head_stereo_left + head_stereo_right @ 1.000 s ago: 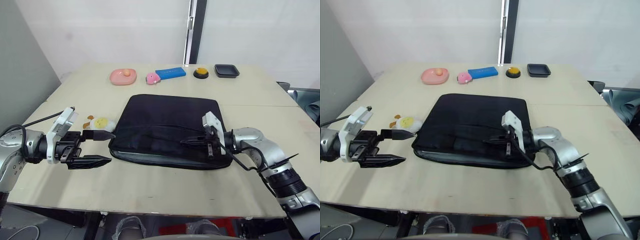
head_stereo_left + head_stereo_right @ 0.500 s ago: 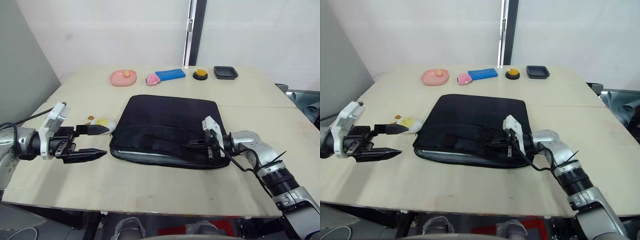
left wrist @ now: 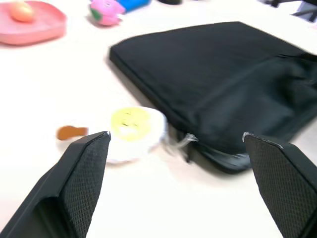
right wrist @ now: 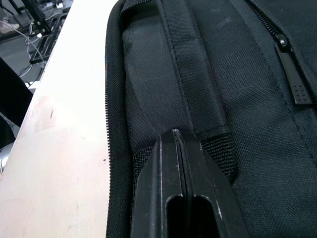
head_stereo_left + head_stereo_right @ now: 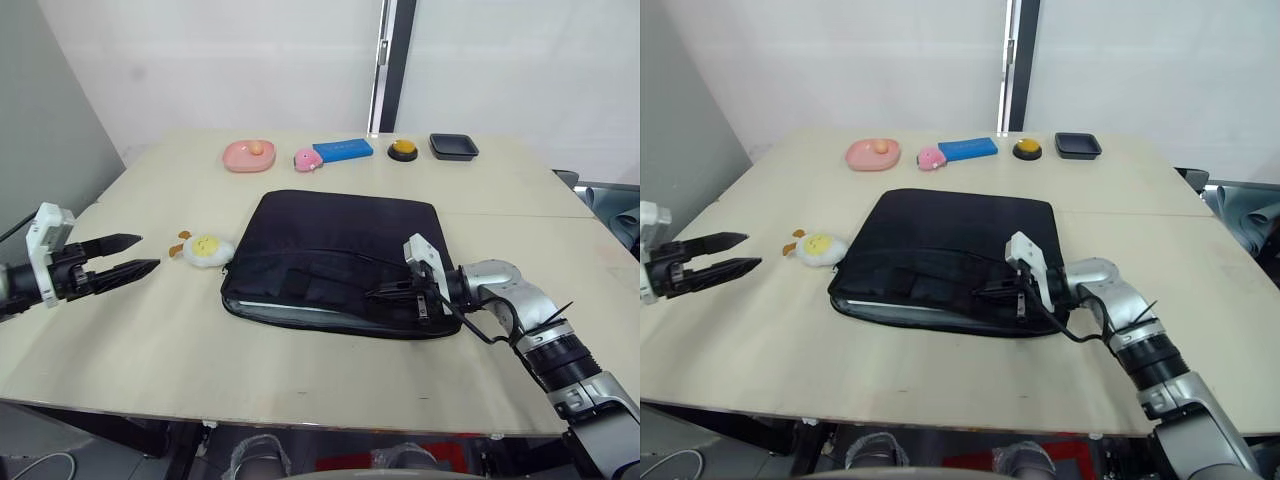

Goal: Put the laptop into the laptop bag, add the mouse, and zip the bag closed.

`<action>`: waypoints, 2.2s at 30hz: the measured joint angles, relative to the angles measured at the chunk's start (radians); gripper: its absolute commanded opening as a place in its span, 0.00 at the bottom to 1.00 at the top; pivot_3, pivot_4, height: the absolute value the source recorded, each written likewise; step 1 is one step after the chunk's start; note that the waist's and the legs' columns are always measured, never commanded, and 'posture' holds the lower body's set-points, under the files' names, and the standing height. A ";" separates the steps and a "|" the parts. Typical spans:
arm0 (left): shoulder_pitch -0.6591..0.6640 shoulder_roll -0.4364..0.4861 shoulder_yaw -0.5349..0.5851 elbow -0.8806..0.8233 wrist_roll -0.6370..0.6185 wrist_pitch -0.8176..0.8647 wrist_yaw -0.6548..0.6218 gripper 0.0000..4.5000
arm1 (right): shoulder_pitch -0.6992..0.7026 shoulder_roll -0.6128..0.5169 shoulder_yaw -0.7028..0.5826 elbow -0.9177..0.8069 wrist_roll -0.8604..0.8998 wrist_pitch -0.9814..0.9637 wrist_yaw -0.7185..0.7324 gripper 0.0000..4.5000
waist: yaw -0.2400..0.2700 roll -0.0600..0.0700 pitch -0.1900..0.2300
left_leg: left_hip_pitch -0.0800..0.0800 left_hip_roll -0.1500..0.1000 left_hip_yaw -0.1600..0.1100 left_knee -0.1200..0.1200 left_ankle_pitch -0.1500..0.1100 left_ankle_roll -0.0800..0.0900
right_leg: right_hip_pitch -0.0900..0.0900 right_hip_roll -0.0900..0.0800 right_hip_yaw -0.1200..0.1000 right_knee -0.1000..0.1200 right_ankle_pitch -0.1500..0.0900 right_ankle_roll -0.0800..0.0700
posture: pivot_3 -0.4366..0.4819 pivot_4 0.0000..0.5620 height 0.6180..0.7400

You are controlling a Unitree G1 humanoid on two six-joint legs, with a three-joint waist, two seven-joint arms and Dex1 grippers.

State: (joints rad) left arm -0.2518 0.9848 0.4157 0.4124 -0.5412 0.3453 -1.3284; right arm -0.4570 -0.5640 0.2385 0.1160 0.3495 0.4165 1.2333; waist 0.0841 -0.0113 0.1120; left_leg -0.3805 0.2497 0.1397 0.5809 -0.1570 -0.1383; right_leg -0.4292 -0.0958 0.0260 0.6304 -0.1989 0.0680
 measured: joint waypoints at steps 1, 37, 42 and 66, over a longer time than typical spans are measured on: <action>-0.043 -0.031 -0.023 0.033 0.025 -0.031 0.021 1.00 | 0.005 -0.002 -0.001 -0.008 -0.002 0.003 -0.001 0.00 | 0.001 0.000 0.000 | 0.000 0.000 0.000 0.000 0.000 0.000 | 0.000 0.000 0.000 0.000 0.000 0.000 | 0.48 0.27 1.00; -0.162 -0.035 -0.305 0.188 0.306 -0.083 -0.074 0.01 | 0.103 0.005 -0.007 -0.173 0.000 0.068 -0.121 0.00 | -0.016 -0.001 0.000 | -0.001 0.000 0.000 -0.008 -0.001 -0.002 | -0.001 0.000 -0.001 -0.008 0.000 0.000 | 0.48 0.27 1.00; 0.065 0.053 -0.221 -0.083 0.214 0.026 -0.124 0.01 | 0.080 0.013 0.000 -0.136 -0.004 0.058 -0.131 0.00 | -0.019 0.000 0.000 | 0.000 0.000 0.000 -0.007 -0.001 -0.002 | 0.001 0.000 -0.001 -0.007 0.000 0.000 | 0.48 0.27 1.00; 0.215 0.048 -0.224 -0.344 0.152 0.098 -0.053 0.01 | 0.006 0.001 -0.060 -0.109 0.090 0.172 -0.091 0.00 | -0.028 0.001 0.004 | -0.004 0.000 0.003 -0.014 -0.001 -0.002 | -0.005 0.001 0.000 -0.014 0.000 -0.001 | 0.48 0.27 1.00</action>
State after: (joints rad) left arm -0.0372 1.0332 0.1914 0.0688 -0.3897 0.4433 -1.3812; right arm -0.4513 -0.5626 0.1789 0.0068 0.4398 0.5888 1.1422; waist 0.0562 -0.0099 0.1163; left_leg -0.3843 0.2498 0.1426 0.5669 -0.1575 -0.1398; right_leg -0.4339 -0.0944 0.0255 0.6164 -0.1985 0.0673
